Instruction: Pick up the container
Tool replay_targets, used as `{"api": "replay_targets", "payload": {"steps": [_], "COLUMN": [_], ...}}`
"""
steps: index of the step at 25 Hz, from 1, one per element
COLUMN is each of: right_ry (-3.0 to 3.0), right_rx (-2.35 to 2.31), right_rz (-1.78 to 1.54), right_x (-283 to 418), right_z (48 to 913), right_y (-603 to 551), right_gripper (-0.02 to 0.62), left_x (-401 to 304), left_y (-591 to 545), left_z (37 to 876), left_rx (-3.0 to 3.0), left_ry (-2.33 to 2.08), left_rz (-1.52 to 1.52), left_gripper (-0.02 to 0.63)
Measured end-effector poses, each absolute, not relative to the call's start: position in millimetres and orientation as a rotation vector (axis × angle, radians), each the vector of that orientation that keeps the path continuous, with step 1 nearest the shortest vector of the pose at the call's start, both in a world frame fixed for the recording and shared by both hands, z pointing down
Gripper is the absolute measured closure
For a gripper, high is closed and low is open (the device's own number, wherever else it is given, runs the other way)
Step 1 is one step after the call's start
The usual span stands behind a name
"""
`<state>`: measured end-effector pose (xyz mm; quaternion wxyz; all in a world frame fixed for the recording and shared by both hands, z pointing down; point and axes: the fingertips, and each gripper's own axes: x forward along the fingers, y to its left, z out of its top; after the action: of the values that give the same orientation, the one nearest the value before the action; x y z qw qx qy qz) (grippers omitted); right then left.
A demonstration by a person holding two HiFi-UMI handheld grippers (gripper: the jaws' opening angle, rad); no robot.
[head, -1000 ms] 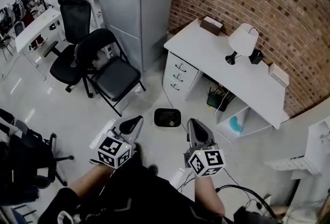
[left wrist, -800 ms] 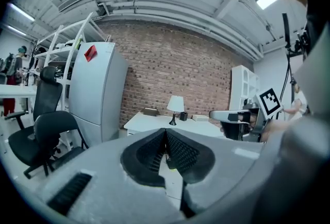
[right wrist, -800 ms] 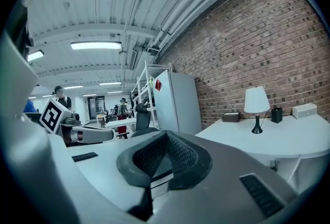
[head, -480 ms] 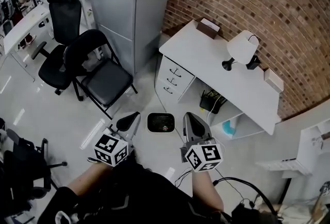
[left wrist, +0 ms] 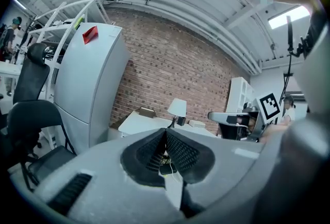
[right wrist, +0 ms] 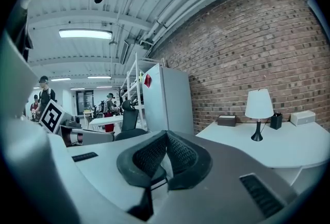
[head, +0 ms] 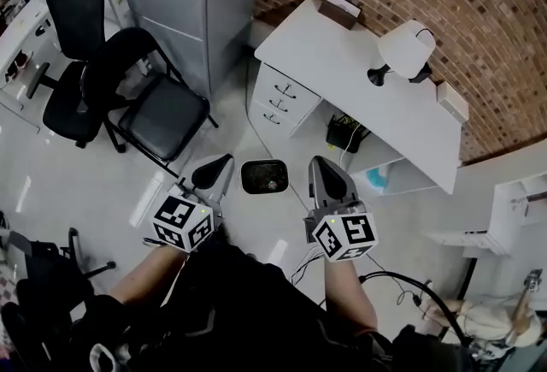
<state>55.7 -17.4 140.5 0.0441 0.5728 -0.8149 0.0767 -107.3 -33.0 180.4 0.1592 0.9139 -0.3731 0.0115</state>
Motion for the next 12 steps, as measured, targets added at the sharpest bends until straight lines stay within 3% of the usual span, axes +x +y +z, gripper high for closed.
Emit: {"api": "replay_targets", "payload": {"steps": [12], "right_ry": [-2.455], "right_rx": [1.661], "right_rz": [0.368], "right_x": [70.0], "right_z": [245.9], "right_y": [-89.8], "right_gripper": [0.591], "left_x": [-103.2], "left_y": [-101.2], "left_z": [316.5], "left_rx": [2.390], "left_ry": [-1.042], "left_rz": [0.177], "left_gripper": [0.595]}}
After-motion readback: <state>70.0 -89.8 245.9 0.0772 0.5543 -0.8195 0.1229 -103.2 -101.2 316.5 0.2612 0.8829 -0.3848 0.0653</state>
